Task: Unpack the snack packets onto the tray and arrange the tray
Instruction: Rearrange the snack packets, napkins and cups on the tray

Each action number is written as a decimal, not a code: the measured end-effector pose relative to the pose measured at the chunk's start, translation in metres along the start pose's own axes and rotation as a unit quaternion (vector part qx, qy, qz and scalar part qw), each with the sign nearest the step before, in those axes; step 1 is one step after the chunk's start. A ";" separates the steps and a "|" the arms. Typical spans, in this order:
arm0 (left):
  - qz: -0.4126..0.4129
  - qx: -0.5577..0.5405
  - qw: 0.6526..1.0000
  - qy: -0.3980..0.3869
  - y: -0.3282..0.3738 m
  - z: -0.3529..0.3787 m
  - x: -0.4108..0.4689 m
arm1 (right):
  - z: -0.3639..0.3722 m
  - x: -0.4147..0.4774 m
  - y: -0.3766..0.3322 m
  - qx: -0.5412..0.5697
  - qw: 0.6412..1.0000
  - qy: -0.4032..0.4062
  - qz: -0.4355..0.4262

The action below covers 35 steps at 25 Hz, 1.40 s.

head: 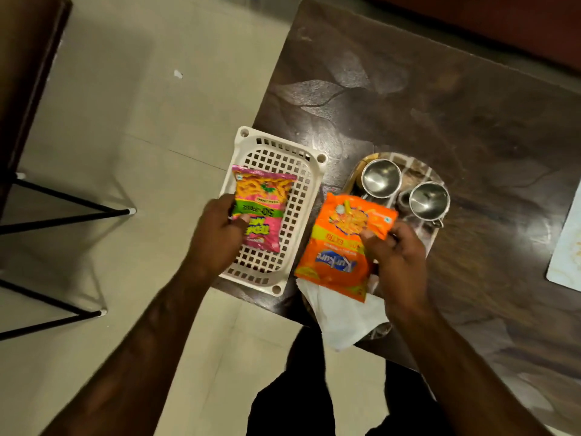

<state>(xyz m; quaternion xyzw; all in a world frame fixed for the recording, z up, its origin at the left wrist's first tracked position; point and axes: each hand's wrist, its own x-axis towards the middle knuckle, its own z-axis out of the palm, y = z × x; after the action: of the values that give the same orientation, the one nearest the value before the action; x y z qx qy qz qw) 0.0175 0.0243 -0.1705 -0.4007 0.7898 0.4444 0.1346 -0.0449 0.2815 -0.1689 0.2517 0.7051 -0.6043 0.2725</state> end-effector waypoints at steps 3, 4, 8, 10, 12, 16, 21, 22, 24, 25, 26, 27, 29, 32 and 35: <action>-0.012 0.001 1.000 0.024 -0.004 -0.019 0.018 | 0.049 0.011 -0.014 0.006 0.999 -0.042 -0.012; -0.017 -0.008 1.000 0.020 -0.003 -0.021 0.023 | 0.062 0.016 -0.018 0.022 0.998 -0.052 -0.012; 0.022 0.079 0.995 0.050 -0.010 -0.021 0.029 | 0.079 0.029 -0.013 -0.062 0.998 -0.033 -0.003; 0.074 0.117 0.985 0.099 -0.009 -0.019 0.021 | 0.062 0.025 0.000 -0.153 0.988 -0.014 -0.021; 0.121 0.114 0.983 0.078 -0.005 -0.011 0.004 | 0.032 0.016 0.018 -0.253 0.967 -0.024 -0.021; 0.143 0.142 0.968 -0.151 0.004 0.024 -0.046 | -0.026 0.004 0.044 -0.453 0.884 -0.114 0.026; 0.027 0.252 0.866 -0.430 -0.007 0.082 -0.084 | -0.039 -0.012 0.055 -0.523 0.833 -0.182 0.012; 0.006 0.243 0.861 -0.446 -0.010 0.090 -0.090 | -0.037 -0.010 0.055 -0.530 0.827 -0.189 0.006; -0.014 0.230 0.870 -0.437 -0.011 0.101 -0.099 | -0.033 -0.006 0.052 -0.538 0.816 -0.212 0.011; -0.019 0.223 0.877 -0.424 -0.011 0.103 -0.100 | -0.030 -0.004 0.051 -0.541 0.810 -0.226 0.016; -0.024 0.213 0.884 -0.414 -0.011 0.104 -0.100 | -0.029 -0.003 0.050 -0.543 0.805 -0.239 0.018; -0.028 0.204 0.888 -0.410 -0.010 0.104 -0.099 | -0.029 -0.004 0.048 -0.541 0.803 -0.249 0.021; -0.029 0.201 0.890 -0.408 -0.007 0.096 -0.096 | -0.030 -0.008 0.043 -0.522 0.811 -0.263 0.034; -0.031 0.150 0.928 -0.339 -0.007 0.074 -0.088 | -0.029 -0.013 0.026 -0.402 0.861 -0.303 0.076; -0.071 -0.060 0.951 -0.295 -0.009 0.049 -0.084 | -0.013 -0.016 0.003 -0.253 0.892 -0.360 0.099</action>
<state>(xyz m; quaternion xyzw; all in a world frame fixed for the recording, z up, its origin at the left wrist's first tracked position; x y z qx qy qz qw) 0.0713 0.1044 -0.1554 -0.3139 0.6562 0.5789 0.3684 -0.0325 0.2941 -0.1583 0.0076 0.6588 -0.4251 0.6206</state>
